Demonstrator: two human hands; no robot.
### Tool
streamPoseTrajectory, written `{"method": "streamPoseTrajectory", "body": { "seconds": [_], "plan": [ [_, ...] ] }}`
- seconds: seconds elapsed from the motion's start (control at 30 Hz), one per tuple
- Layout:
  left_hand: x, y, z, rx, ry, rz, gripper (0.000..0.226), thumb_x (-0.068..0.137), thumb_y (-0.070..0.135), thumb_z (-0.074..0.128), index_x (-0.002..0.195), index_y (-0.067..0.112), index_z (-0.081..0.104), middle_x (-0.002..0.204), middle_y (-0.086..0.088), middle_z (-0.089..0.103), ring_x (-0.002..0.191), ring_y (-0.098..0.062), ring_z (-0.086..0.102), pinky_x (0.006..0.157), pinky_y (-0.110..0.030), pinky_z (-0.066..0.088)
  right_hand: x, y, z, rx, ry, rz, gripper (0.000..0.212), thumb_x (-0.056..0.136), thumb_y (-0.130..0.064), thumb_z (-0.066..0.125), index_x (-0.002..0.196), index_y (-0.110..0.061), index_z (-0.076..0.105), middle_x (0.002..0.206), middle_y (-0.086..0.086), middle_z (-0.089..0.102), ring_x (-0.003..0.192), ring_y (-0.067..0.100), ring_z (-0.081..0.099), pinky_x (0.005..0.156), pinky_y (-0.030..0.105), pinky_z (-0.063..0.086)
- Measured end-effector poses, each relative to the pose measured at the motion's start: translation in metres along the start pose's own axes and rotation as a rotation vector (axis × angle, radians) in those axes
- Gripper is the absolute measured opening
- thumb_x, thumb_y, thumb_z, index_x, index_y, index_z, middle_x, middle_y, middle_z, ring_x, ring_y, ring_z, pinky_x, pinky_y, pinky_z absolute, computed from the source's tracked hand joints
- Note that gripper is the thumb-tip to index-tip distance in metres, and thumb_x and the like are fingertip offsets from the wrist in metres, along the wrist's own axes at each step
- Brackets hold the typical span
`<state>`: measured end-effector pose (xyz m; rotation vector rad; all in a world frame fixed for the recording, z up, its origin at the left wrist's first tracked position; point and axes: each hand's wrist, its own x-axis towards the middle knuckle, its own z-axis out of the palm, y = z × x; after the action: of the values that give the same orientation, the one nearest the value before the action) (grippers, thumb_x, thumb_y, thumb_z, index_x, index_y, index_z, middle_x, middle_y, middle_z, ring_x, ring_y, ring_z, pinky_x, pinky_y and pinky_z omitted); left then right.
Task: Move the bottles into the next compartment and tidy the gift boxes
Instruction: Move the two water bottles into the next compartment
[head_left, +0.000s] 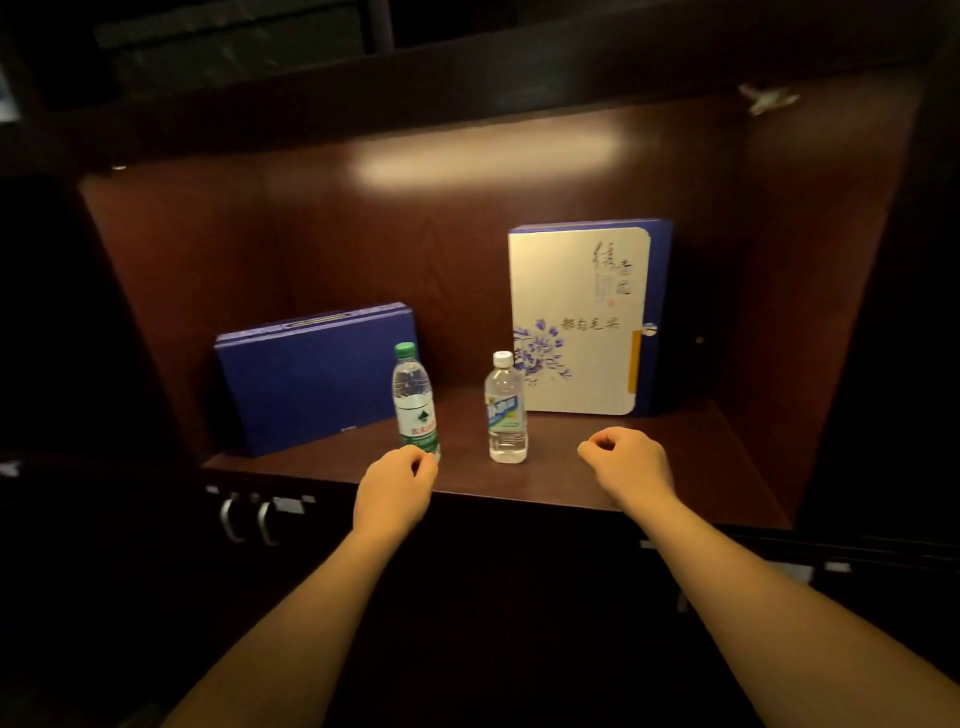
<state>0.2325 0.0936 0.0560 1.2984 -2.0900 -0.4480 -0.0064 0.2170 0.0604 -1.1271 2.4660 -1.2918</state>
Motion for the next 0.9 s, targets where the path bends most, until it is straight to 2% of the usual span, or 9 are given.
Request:
{"method": "streamPoseTrajectory", "body": {
  "seconds": [0.2, 0.3, 0.4, 0.47, 0.57, 0.63, 0.73, 0.83, 0.9],
  "plan": [
    [0.038, -0.034, 0.002, -0.025, 0.047, -0.101, 0.023, 0.094, 0.033, 0.044, 0.09, 0.021, 0.063, 0.086, 0.005, 0.065, 0.074, -0.007, 0.055, 0.062, -0.029, 0.042, 0.044, -0.014, 0.055, 0.076, -0.085, -0.023, 0.037, 0.081, -0.036, 0.064, 0.112, -0.016, 0.069, 0.108, 0.002, 0.07, 0.095, 0.02, 0.06, 0.08, 0.029, 0.043],
    [0.064, -0.046, 0.019, -0.066, 0.091, -0.144, 0.02, 0.094, 0.035, 0.045, 0.099, 0.023, 0.061, 0.098, 0.002, 0.065, 0.078, -0.007, 0.054, 0.064, -0.027, 0.039, 0.076, -0.015, 0.085, 0.112, -0.126, -0.022, 0.04, 0.08, -0.036, 0.066, 0.112, -0.012, 0.066, 0.097, 0.002, 0.067, 0.088, 0.021, 0.06, 0.075, 0.034, 0.047],
    [0.093, -0.056, 0.038, -0.16, 0.103, -0.214, 0.048, 0.089, 0.046, 0.054, 0.128, 0.018, 0.05, 0.118, -0.001, 0.059, 0.098, -0.013, 0.055, 0.077, -0.029, 0.043, 0.105, -0.018, 0.112, 0.185, -0.139, -0.061, 0.045, 0.078, -0.035, 0.072, 0.117, -0.017, 0.06, 0.094, -0.006, 0.06, 0.077, 0.008, 0.053, 0.064, 0.028, 0.041],
    [0.113, -0.059, 0.05, -0.217, 0.103, -0.258, 0.075, 0.082, 0.052, 0.063, 0.142, 0.017, 0.035, 0.133, -0.004, 0.051, 0.115, -0.018, 0.052, 0.089, -0.036, 0.046, 0.126, -0.017, 0.13, 0.223, -0.164, -0.072, 0.053, 0.075, -0.036, 0.075, 0.122, -0.021, 0.055, 0.111, 0.001, 0.061, 0.089, 0.014, 0.055, 0.073, 0.032, 0.046],
    [0.139, -0.063, 0.07, -0.301, 0.095, -0.298, 0.102, 0.07, 0.054, 0.074, 0.148, 0.018, 0.02, 0.148, -0.006, 0.038, 0.131, -0.023, 0.042, 0.102, -0.043, 0.042, 0.153, -0.017, 0.152, 0.327, -0.192, -0.073, 0.071, 0.068, -0.038, 0.081, 0.129, -0.025, 0.048, 0.121, 0.002, 0.06, 0.106, 0.022, 0.059, 0.089, 0.044, 0.051],
    [0.155, -0.065, 0.083, -0.362, 0.09, -0.305, 0.104, 0.065, 0.053, 0.079, 0.147, 0.022, 0.022, 0.148, -0.004, 0.039, 0.132, -0.023, 0.043, 0.105, -0.045, 0.041, 0.165, -0.015, 0.164, 0.433, -0.228, -0.074, 0.077, 0.063, -0.038, 0.085, 0.129, -0.03, 0.046, 0.117, -0.003, 0.062, 0.103, 0.018, 0.062, 0.088, 0.041, 0.052],
    [0.176, -0.069, 0.1, -0.484, 0.121, -0.286, 0.089, 0.058, 0.048, 0.084, 0.132, 0.027, 0.039, 0.124, 0.005, 0.057, 0.112, -0.015, 0.057, 0.094, -0.04, 0.049, 0.179, -0.011, 0.178, 0.515, -0.294, -0.04, 0.079, 0.058, -0.042, 0.087, 0.125, -0.034, 0.045, 0.109, -0.007, 0.066, 0.096, 0.014, 0.065, 0.085, 0.038, 0.054],
    [0.189, -0.07, 0.115, -0.563, 0.167, -0.297, 0.074, 0.059, 0.042, 0.086, 0.118, 0.029, 0.042, 0.105, 0.014, 0.06, 0.097, -0.006, 0.06, 0.076, -0.024, 0.047, 0.188, -0.008, 0.185, 0.542, -0.324, -0.029, 0.067, 0.054, -0.047, 0.088, 0.107, -0.041, 0.047, 0.101, -0.009, 0.068, 0.092, 0.011, 0.067, 0.083, 0.036, 0.055],
    [0.195, -0.071, 0.123, -0.582, 0.195, -0.309, 0.066, 0.061, 0.038, 0.085, 0.111, 0.029, 0.044, 0.1, 0.015, 0.06, 0.093, -0.004, 0.06, 0.068, -0.02, 0.044, 0.19, -0.008, 0.188, 0.563, -0.332, -0.037, 0.066, 0.052, -0.048, 0.087, 0.104, -0.043, 0.047, 0.099, -0.01, 0.069, 0.09, 0.009, 0.068, 0.08, 0.033, 0.055]
  ]
}}
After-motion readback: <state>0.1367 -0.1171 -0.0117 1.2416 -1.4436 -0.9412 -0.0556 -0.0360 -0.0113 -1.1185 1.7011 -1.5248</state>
